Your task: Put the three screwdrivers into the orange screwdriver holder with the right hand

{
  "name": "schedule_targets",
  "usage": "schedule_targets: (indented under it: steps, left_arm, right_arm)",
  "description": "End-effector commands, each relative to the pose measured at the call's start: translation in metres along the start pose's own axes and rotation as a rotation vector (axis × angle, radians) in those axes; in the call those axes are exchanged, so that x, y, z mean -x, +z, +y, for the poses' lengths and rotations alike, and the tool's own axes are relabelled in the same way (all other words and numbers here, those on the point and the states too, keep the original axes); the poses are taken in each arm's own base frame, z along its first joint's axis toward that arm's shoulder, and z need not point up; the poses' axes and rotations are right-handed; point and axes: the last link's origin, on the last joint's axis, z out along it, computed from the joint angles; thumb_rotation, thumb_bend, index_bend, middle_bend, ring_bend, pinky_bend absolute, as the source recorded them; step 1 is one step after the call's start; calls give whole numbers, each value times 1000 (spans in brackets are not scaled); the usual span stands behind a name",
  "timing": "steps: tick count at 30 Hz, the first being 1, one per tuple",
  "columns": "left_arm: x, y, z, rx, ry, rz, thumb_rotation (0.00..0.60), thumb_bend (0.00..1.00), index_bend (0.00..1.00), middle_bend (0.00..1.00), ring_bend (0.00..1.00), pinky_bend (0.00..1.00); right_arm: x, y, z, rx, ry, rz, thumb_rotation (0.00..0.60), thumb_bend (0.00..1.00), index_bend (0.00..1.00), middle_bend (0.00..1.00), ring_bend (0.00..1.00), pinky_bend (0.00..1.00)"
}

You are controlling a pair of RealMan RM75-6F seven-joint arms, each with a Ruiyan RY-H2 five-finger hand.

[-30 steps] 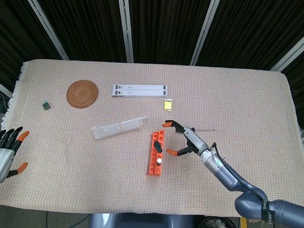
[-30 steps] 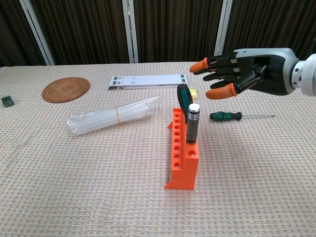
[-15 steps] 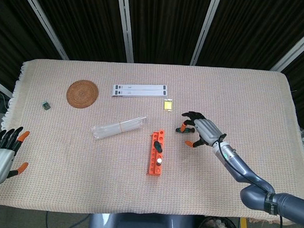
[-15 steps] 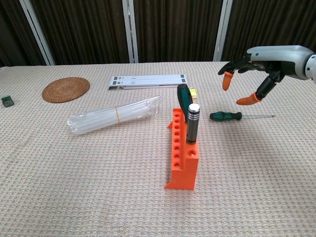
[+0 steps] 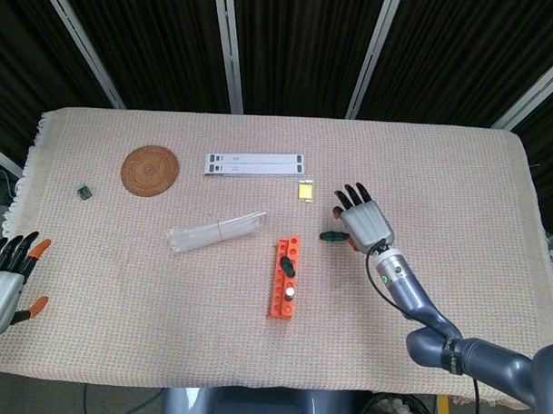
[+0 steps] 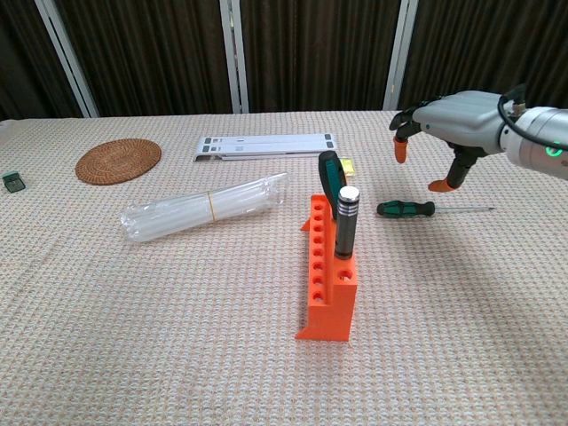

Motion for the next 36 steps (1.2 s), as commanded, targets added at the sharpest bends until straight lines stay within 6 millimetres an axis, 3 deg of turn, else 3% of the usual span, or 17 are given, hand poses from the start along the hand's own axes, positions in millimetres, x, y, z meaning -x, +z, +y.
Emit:
schedule_targets:
  steps: [1,12,27,36]
  left_arm:
    - [0,0,0,-1,1,-1,600,234,91,0,0,0]
    - [2,-2,-2,-10,2,-8,600,234,91,0,0,0]
    - [4,-2,-3,-18,2,-15,600,234,91,0,0,0]
    - [4,-1,-3,-19,2,-16,600,235,91,0,0,0]
  right_arm:
    - [4,5,-9,-7,-63,18,600,227,359,84,0,0]
    - [21,14,-26,-48,-176,-9,600,227,393,84,0,0]
    - [34,29,-17,-19,-176,-99,600,226,406,84,0,0]
    - [39,25,-22,-35,-162,-157,600,228,439,84,0,0]
